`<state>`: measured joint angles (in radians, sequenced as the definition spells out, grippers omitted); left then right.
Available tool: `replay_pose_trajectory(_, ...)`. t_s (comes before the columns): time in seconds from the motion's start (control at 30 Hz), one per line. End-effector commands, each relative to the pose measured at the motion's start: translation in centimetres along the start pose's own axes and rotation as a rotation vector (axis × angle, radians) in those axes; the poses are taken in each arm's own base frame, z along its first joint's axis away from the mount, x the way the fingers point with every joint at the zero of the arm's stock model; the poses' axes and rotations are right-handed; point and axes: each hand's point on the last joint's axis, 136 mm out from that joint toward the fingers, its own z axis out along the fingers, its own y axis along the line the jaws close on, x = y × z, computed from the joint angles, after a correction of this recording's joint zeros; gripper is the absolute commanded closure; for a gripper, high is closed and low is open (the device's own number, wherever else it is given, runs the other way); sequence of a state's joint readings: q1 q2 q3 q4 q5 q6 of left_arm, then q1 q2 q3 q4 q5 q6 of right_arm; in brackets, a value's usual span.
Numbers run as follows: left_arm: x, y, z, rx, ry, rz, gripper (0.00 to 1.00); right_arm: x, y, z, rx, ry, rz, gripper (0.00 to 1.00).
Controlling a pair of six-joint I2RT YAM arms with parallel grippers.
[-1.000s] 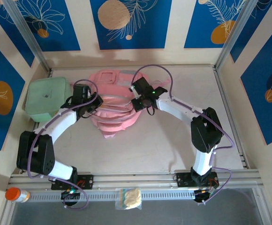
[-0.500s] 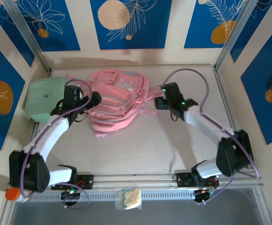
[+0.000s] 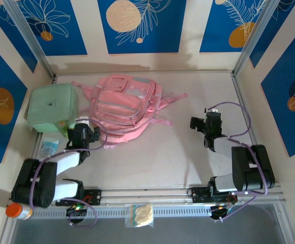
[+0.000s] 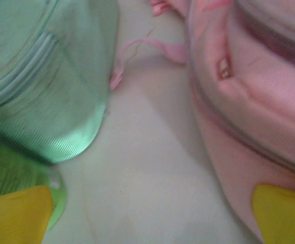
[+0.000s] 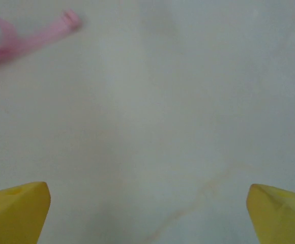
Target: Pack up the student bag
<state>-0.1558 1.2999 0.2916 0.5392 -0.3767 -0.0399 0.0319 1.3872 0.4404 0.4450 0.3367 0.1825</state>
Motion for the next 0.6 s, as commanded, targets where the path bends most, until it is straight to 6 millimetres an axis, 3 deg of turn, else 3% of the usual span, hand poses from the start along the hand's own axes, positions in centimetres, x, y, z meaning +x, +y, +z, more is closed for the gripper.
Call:
replay_pose_trajectory(0.0, -7.3, -1.7, -0.5, 0.112, -0.341, 0.002, 0.01, -3.9, 2.4, 0.3, -0.253, -0.175, 0.0, 0.01)
replay_pose_trajectory(0.07, -6.3, -2.7, 0.6, 0.157, -0.297, 0.025, 0.01, -2.9, 4.2, 1.1, -0.274, -0.169, -0.082, 0.01)
replay_pose_trajectory(0.13, -5.4, -4.1, 1.4, 0.218, -0.318, 0.058, 0.01, -2.8, 3.7, 1.1, -0.25, -0.172, -0.072, 0.01)
replay_pose_trajectory(0.3, -5.4, -3.1, 3.3, 0.165, -0.232, 0.025, 0.01, -2.7, 3.6, 1.1, -0.246, -0.172, -0.073, 0.01)
replay_pose_trajectory(0.37, -5.4, -2.1, 3.4, 0.133, -0.222, -0.013, 0.01, -2.7, 3.7, 1.1, -0.245, -0.173, -0.075, 0.01)
replay_pose_trajectory(0.57, -5.3, -2.0, 3.3, 0.123, -0.228, -0.015, 0.01, -2.7, 3.7, 1.2, -0.251, -0.165, -0.072, 0.01)
